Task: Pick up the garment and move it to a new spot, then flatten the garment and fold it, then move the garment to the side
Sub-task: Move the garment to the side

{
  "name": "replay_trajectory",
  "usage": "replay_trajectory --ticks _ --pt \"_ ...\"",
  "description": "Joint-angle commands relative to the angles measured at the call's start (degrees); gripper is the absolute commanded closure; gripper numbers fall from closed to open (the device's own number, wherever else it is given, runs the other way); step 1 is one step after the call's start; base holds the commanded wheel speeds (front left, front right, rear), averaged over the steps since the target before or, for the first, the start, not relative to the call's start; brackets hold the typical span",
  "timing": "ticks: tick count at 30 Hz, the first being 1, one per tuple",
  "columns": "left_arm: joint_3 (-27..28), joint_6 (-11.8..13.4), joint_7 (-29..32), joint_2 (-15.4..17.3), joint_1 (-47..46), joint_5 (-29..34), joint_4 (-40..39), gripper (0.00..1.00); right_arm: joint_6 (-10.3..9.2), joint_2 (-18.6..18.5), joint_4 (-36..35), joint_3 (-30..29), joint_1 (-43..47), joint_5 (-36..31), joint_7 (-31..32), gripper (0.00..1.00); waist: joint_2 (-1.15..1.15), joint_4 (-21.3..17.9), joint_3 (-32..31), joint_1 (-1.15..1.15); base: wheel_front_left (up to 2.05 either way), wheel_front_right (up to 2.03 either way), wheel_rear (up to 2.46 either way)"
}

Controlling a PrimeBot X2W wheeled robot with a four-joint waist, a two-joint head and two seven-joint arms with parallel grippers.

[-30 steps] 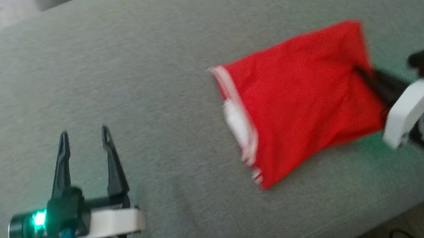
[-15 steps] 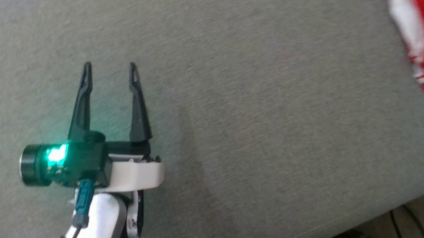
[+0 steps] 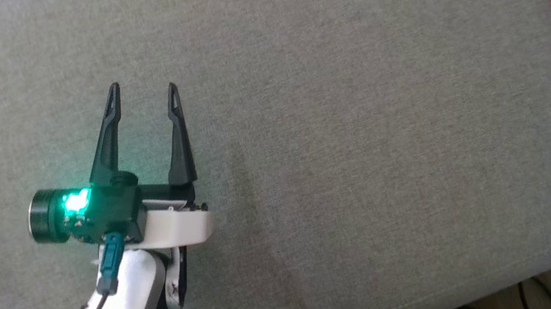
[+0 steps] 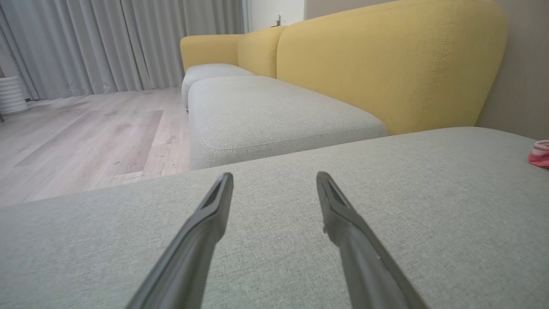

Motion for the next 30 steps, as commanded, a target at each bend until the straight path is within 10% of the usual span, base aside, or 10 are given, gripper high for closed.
replay_trajectory --ticks 1,11,20,30 --pt "2.1 0.2 -0.5 0.9 -0.3 -0.5 -1.3 0.00 -0.04 -0.7 -2.0 0.6 2.2 -0.6 -2.0 0.00 0.00 -0.2 -1.3 0.00 0.00 0.00 0.00" --pt "4.8 2.6 -0.9 3.5 6.5 -2.8 -1.2 0.00 -0.04 13.4 -23.9 1.0 14.6 -4.3 -4.5 0.00 0.00 -0.4 -8.5 0.00 0.00 0.00 0.00" --pt "7.3 4.9 -0.9 5.2 12.0 -5.1 -1.7 0.00 -0.04 27.2 -52.2 -2.1 31.0 -7.9 5.7 0.00 0.00 4.4 -13.4 0.00 0.00 0.00 0.00" --pt "9.6 5.0 -1.2 6.9 18.1 -8.4 -1.8 0.00 -0.04 32.8 -65.1 -2.8 40.6 -10.6 12.9 0.00 0.00 6.8 -18.1 0.00 0.00 0.00 0.00"
